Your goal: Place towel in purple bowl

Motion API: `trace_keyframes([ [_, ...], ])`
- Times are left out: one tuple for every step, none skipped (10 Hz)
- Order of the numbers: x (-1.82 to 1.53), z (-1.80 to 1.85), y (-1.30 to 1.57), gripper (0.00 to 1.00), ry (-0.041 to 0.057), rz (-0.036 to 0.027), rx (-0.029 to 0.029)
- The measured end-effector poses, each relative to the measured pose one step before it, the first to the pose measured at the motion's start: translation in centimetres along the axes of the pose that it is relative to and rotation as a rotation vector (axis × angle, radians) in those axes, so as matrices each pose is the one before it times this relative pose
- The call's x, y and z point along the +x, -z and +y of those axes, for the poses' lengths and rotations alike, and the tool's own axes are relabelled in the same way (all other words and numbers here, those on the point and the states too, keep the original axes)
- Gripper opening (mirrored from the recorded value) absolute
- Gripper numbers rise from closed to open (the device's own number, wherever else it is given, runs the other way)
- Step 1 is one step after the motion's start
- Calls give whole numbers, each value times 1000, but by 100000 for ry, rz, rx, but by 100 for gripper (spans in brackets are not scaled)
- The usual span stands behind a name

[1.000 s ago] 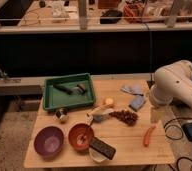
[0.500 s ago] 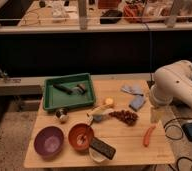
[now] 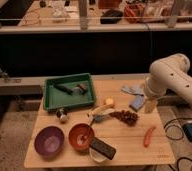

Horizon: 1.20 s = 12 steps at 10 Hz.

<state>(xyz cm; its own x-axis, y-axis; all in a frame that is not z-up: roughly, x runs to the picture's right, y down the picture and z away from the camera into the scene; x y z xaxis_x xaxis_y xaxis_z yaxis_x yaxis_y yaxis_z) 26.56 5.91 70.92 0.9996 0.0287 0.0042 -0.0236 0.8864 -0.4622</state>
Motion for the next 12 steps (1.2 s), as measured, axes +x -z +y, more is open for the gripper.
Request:
trace_keyframes([
  [-76, -77, 88, 80, 311, -256, 1110],
  [-351, -336, 21, 80, 769, -130, 1046],
  [-499, -949, -163, 80, 997, -49, 1410],
  [-405, -1122, -240, 80, 633, -50, 1262],
  [-345, -744, -162, 80, 607, -147, 1208],
  [-73, -467, -95, 80, 410, -10, 1572],
  [-30, -636, -48, 80, 318, 132, 1698],
  [-306, -660, -284, 80, 546, -184, 1163],
  [-265, -637, -238, 80, 191, 68, 870],
  [-696, -856, -388, 80, 215, 49, 1083],
  [-425, -540, -397, 80, 354, -131, 797],
  [27, -421, -210, 80, 67, 173, 827],
])
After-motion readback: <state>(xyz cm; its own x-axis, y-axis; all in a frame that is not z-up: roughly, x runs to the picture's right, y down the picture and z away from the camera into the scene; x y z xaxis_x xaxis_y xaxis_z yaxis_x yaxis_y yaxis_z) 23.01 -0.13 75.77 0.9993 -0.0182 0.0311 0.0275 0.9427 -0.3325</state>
